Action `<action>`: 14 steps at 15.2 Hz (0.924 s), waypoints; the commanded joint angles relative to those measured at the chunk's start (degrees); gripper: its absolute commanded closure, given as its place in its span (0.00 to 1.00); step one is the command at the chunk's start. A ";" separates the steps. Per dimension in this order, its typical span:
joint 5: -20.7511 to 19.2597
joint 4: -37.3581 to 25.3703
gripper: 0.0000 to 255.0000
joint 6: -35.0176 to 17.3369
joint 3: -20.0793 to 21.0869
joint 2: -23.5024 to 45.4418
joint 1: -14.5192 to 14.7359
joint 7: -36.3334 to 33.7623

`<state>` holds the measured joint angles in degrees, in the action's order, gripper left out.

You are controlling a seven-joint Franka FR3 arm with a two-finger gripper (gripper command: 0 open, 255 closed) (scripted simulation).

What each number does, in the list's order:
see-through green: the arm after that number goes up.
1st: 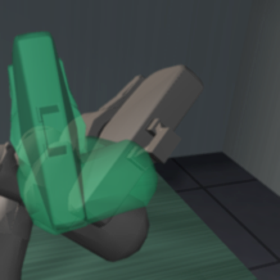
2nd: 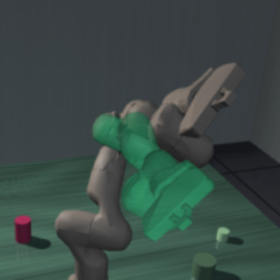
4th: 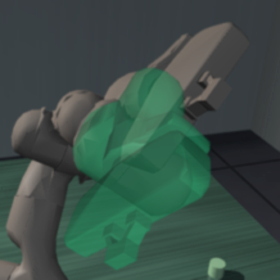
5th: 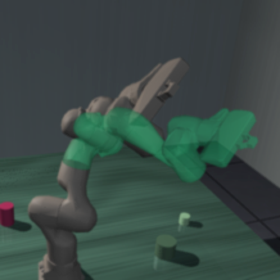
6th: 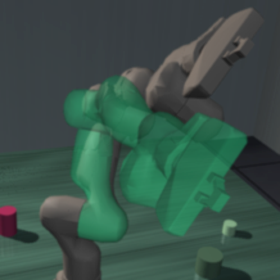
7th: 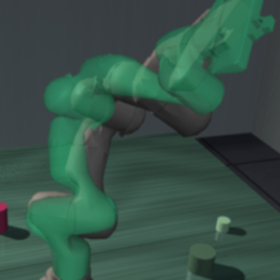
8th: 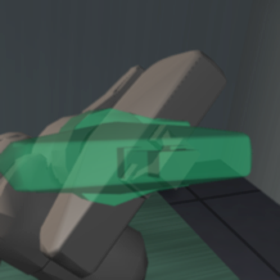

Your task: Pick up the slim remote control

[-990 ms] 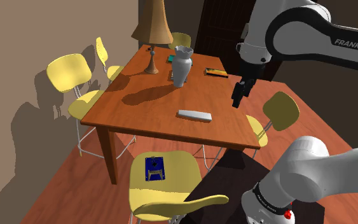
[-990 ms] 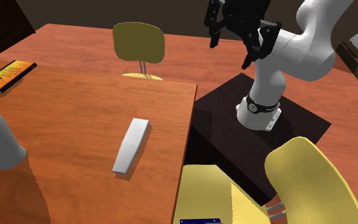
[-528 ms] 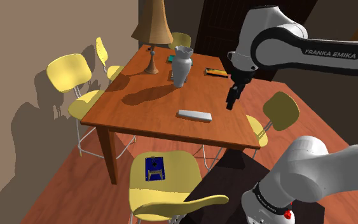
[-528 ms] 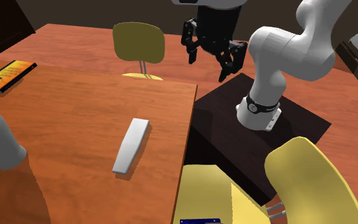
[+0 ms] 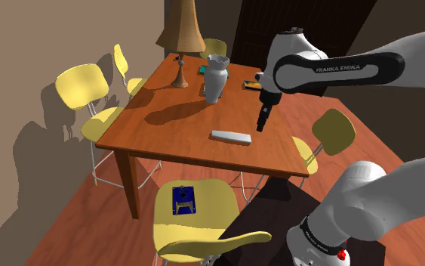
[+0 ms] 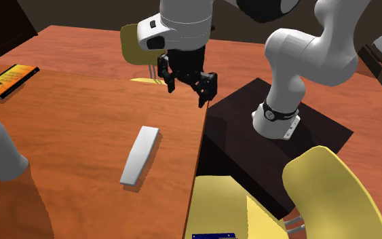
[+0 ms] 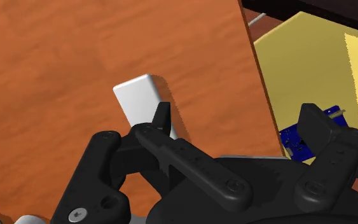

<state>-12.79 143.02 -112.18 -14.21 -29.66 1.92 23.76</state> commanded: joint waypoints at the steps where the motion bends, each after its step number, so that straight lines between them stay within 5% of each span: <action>1: -0.02 -0.45 0.00 -4.37 -2.21 4.18 0.56 3.82; 7: 3.78 -4.91 0.00 -14.70 -7.47 18.09 2.98 15.89; 14: 14.69 -13.87 0.00 -22.67 -9.39 35.73 4.00 32.76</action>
<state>-0.41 131.08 -133.55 -23.46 2.63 6.12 53.21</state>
